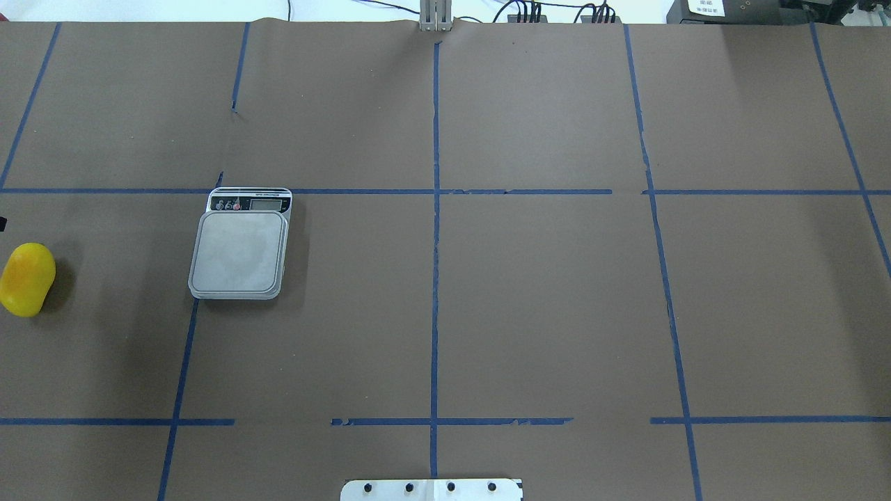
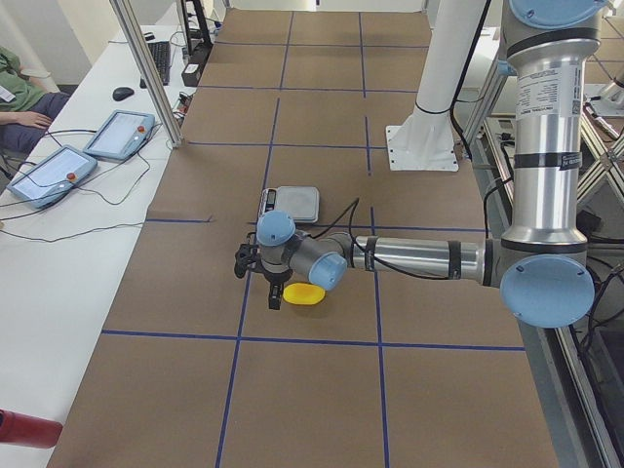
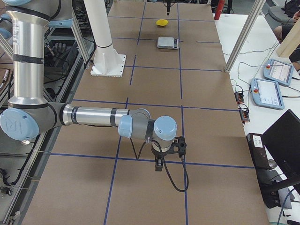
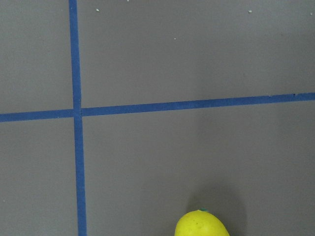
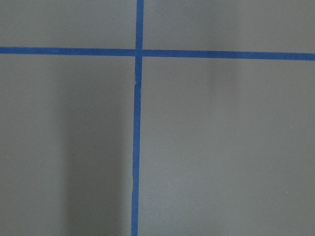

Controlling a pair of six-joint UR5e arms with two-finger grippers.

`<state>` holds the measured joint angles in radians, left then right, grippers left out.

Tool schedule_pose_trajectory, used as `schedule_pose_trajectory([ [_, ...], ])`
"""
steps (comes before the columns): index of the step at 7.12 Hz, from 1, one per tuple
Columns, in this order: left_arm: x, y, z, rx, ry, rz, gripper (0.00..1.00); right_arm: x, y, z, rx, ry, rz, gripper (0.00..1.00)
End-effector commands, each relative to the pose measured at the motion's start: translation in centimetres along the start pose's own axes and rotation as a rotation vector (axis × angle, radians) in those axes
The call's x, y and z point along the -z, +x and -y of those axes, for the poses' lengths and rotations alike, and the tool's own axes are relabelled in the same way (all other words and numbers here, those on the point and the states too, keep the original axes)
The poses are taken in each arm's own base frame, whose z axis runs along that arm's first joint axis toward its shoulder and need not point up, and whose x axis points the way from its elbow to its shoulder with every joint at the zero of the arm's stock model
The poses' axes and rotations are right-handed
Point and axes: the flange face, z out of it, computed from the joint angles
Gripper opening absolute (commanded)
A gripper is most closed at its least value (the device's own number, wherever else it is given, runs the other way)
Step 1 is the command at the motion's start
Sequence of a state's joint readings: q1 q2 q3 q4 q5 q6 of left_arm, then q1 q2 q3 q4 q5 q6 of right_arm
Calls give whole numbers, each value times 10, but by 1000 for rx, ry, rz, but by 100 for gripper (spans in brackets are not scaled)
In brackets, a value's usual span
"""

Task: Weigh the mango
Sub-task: 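Lower the left gripper onto the yellow mango and close on it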

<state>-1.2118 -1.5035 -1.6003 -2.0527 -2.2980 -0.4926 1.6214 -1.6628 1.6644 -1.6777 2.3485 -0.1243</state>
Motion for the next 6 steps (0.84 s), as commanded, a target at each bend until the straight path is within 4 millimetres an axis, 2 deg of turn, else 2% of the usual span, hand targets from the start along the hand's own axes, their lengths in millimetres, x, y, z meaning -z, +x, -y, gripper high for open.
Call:
schedule_pose_trajectory([
  [1, -23, 8, -14, 17, -47, 2, 100, -1, 0, -1, -1, -1, 0, 100],
  [3, -39, 23, -21, 25, -87, -5, 100, 0, 0, 0, 0, 0, 0, 100],
  [6, -63, 27, -30, 13, -140, 1, 100, 0, 0, 0, 1, 1, 0, 100],
])
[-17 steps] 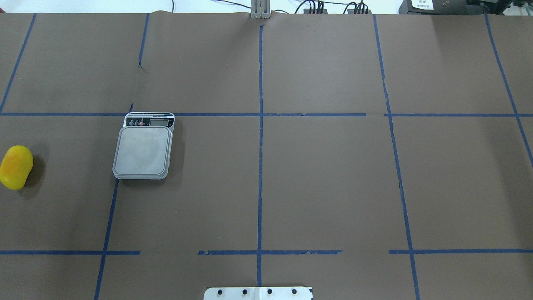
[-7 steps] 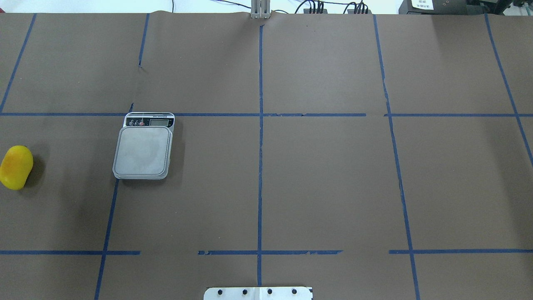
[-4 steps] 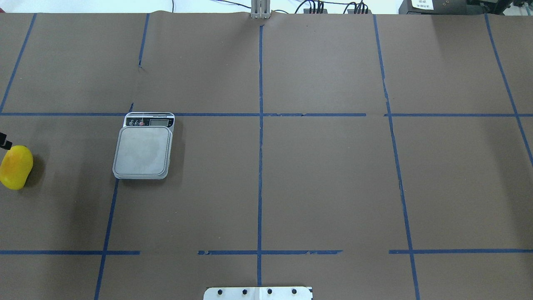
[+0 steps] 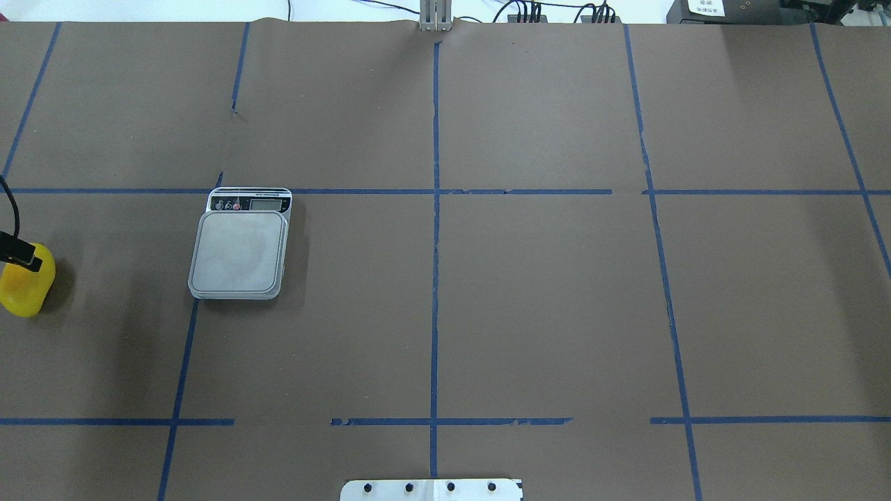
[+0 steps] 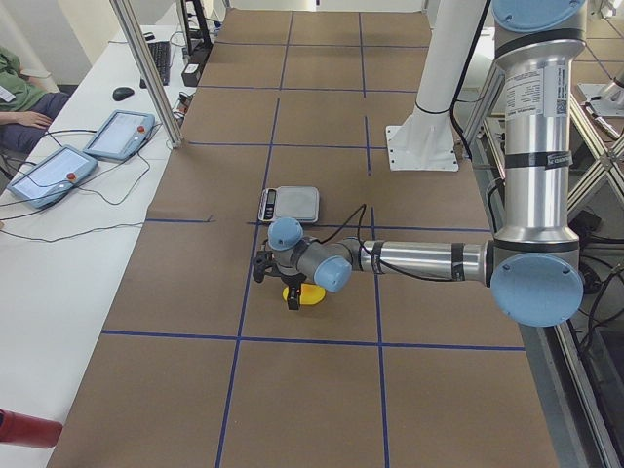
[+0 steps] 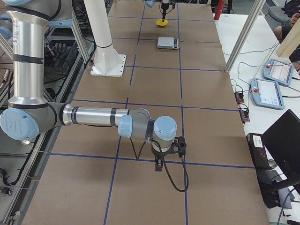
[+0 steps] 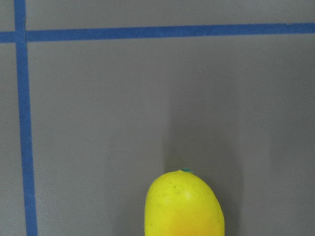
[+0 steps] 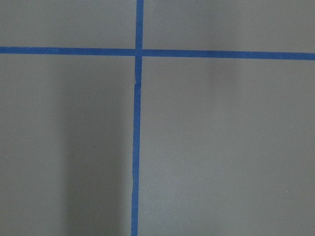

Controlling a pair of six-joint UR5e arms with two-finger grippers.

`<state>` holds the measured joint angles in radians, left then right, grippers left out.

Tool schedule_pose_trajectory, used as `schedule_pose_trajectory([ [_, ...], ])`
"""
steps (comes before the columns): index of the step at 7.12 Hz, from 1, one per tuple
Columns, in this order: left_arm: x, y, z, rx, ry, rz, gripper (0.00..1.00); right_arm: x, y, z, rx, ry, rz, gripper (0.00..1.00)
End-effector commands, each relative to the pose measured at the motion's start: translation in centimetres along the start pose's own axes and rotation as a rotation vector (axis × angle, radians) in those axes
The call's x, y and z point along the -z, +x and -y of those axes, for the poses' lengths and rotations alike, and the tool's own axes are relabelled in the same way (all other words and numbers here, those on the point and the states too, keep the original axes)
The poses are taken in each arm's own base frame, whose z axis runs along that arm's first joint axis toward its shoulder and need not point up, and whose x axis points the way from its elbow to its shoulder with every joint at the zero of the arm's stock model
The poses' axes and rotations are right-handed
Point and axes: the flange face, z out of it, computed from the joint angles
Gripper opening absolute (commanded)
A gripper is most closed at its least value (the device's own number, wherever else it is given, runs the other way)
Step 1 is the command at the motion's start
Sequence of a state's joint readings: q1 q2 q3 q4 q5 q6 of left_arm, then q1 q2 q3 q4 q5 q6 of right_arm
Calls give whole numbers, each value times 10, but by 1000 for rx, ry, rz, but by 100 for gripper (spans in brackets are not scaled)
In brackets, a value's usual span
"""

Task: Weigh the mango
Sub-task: 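Lower the left gripper onto the yellow mango and close on it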

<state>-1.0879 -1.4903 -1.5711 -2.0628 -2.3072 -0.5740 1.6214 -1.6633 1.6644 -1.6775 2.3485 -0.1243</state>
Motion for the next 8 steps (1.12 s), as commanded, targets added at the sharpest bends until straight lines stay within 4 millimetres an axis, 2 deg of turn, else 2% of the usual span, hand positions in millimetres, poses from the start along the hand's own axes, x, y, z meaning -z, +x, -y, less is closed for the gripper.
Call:
schedule_pose_trajectory([
  [1, -20, 0, -1, 1, -37, 9, 100, 0, 0, -1, -1, -1, 0, 100],
  [2, -22, 1, -1, -1, -41, 10, 100, 0, 0, 0, 0, 0, 0, 100],
  [4, -21, 2, -2, -5, -38, 8, 15, 0, 0, 0, 0, 0, 0, 100],
  [5, -11, 10, -2, -15, -25, -3, 0, 0, 0, 0, 0, 0, 0, 100],
  [7, 42, 63, -4, -16, -51, -62, 0, 0, 0, -1, -1, -1, 0, 100],
  [8, 74, 88, 3, 20, -59, -48, 0, 0, 0, 0, 0, 0, 0, 100],
])
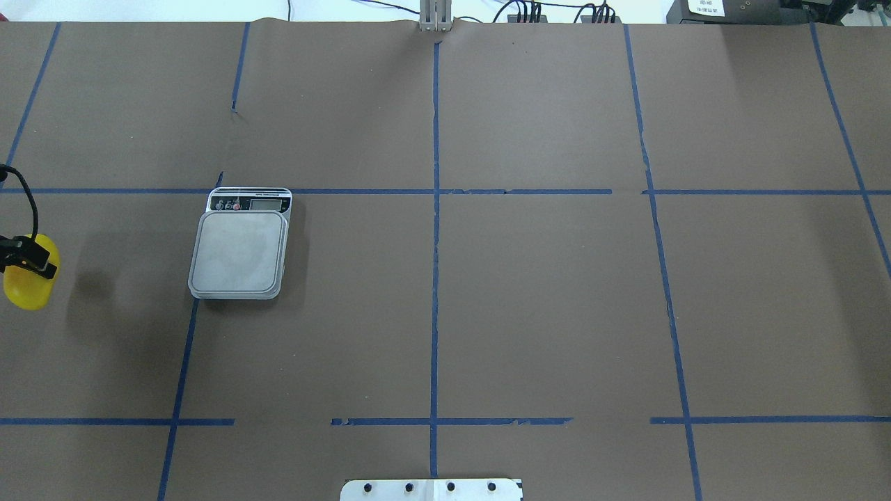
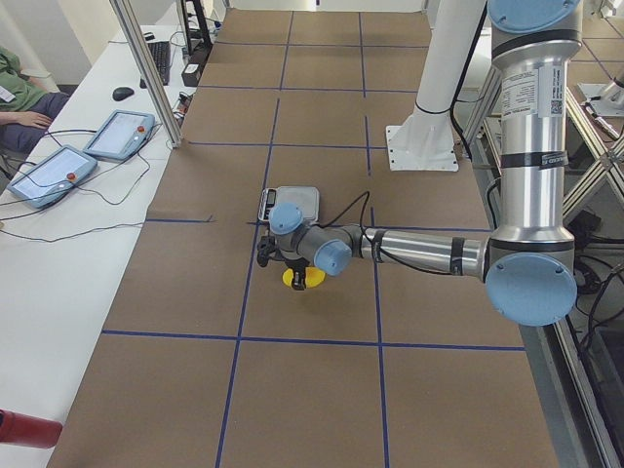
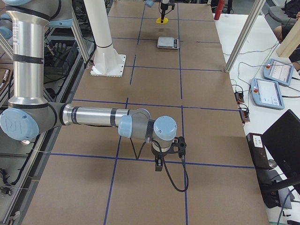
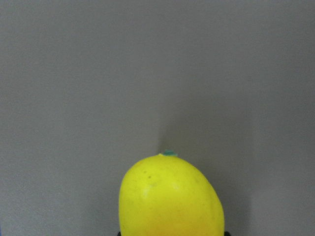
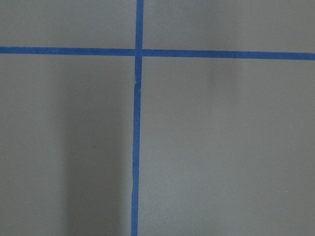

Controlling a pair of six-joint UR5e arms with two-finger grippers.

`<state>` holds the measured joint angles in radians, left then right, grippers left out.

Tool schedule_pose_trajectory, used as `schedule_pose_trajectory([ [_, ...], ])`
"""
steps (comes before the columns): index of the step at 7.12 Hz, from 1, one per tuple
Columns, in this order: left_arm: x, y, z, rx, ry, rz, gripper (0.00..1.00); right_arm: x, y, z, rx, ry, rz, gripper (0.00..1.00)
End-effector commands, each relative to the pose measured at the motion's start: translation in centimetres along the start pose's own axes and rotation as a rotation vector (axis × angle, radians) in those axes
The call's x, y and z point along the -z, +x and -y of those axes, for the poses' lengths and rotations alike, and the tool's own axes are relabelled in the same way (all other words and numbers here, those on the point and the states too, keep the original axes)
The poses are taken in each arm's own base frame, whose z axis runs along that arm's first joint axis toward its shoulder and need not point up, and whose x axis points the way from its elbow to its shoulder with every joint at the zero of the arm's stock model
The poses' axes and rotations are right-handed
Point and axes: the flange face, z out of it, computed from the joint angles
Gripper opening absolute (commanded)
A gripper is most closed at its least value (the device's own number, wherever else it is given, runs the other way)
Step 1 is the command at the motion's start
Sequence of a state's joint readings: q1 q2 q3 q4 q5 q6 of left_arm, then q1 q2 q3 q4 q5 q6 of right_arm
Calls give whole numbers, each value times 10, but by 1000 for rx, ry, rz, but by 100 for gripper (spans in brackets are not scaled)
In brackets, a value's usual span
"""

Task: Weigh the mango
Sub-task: 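Lift the mango with the left gripper and carry it over the scale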

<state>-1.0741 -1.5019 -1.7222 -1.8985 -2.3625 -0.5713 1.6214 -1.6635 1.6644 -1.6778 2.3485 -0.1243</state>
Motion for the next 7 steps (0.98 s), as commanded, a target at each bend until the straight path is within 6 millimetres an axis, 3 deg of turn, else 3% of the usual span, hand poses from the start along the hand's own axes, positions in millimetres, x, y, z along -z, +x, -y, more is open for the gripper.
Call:
schedule_pose_trajectory([
  [1, 69, 69, 22, 20, 18, -14, 0, 0, 0, 0, 0, 0, 0, 100],
  [2, 93, 113, 57, 29, 33, -20, 0, 0, 0, 0, 0, 0, 0, 100],
  [3, 105, 158, 91, 77, 44, -33, 0, 0, 0, 0, 0, 0, 0, 100],
  [4, 109, 188, 112, 89, 52, -46, 0, 0, 0, 0, 0, 0, 0, 100],
  [5, 78, 223, 110, 71, 14, -35, 0, 0, 0, 0, 0, 0, 0, 100],
  [6, 57, 244, 107, 58, 27, -23, 0, 0, 0, 0, 0, 0, 0, 100],
  [7, 34, 253, 103, 70, 25, -40, 0, 0, 0, 0, 0, 0, 0, 100],
])
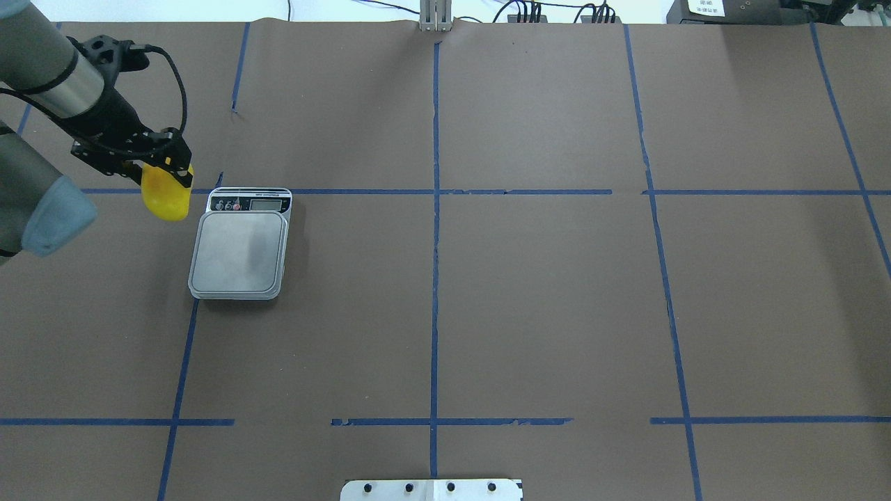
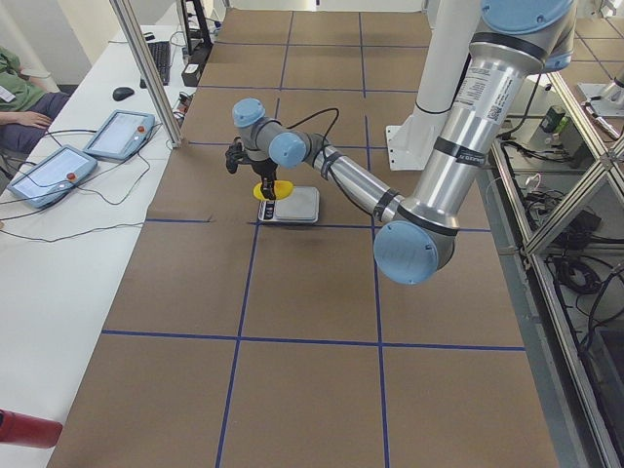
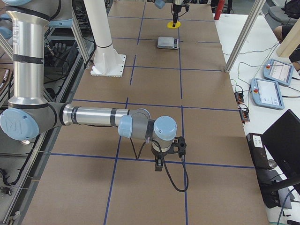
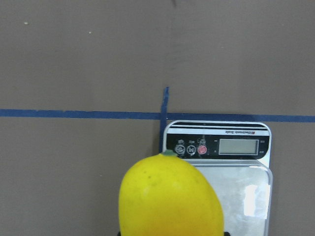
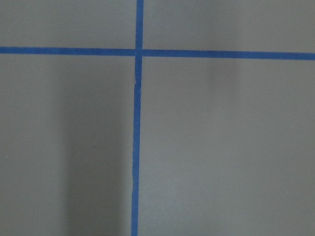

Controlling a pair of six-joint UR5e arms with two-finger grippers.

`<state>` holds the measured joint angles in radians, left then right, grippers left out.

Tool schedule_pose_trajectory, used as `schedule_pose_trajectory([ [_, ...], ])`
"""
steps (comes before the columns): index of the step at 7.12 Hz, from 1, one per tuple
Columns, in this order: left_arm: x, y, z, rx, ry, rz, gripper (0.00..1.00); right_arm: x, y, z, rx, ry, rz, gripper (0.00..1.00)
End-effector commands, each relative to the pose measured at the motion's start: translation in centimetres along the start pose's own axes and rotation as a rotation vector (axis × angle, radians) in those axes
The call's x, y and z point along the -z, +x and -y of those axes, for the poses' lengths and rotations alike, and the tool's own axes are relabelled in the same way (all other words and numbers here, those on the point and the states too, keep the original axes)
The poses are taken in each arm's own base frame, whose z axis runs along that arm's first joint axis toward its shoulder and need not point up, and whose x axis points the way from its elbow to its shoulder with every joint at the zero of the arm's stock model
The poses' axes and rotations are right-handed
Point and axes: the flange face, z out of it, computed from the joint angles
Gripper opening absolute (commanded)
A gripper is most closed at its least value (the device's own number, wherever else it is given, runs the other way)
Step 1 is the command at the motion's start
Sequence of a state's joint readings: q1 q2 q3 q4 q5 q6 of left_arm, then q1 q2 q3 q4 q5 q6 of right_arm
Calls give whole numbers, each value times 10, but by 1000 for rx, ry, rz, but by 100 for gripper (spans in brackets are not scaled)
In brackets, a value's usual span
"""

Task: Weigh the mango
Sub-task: 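Lift the mango with the left gripper and carry it over the scale, then lower the mango onto the scale platform and open the left gripper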

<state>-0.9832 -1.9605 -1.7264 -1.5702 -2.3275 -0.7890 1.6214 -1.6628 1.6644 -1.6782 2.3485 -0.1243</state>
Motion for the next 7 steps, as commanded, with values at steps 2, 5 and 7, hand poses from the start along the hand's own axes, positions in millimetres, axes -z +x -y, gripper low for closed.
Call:
schedule_pose_trajectory([
  [2, -71, 27, -17, 14, 3, 11, 0, 0, 0, 0, 0, 0, 0, 100],
  [5, -90, 26, -19, -12, 0, 15, 99, 0, 0, 0, 0, 0, 0, 100],
  [7, -66, 23, -13, -33, 31, 7, 100, 0, 0, 0, 0, 0, 0, 100],
])
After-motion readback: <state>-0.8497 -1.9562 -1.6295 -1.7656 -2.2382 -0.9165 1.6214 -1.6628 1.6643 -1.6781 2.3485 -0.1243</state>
